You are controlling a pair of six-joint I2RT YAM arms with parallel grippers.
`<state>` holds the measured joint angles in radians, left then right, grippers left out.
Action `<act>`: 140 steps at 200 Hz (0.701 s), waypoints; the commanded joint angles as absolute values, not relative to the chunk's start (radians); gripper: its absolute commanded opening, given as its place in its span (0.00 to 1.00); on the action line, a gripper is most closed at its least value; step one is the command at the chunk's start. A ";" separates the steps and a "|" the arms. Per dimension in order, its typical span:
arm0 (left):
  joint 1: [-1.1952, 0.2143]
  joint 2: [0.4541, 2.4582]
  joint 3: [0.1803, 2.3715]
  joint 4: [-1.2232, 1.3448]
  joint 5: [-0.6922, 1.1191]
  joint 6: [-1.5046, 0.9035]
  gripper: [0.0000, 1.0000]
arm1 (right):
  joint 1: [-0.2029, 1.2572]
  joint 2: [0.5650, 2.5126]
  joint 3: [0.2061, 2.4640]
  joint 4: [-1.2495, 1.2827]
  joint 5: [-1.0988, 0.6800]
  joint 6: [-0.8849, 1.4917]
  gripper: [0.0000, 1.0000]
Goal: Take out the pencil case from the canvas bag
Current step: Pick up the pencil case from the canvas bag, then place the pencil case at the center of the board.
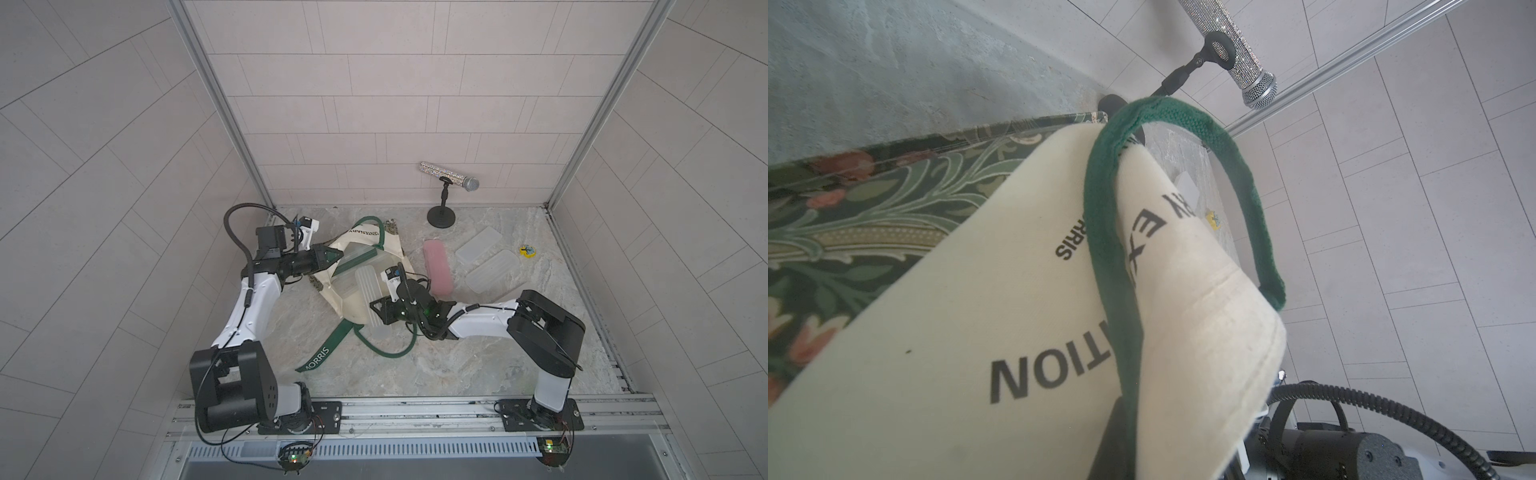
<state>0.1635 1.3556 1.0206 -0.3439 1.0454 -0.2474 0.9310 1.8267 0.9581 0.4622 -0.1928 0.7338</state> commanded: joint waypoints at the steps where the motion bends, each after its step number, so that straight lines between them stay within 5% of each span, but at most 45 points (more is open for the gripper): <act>1: 0.170 1.321 1.022 -0.286 1.083 -0.247 0.00 | 0.936 1.754 0.930 0.508 -0.202 0.745 0.21; 140: 0.174 1.329 1.018 -0.281 1.064 -0.235 0.00 | 0.934 1.444 0.710 0.315 -0.163 0.739 0.21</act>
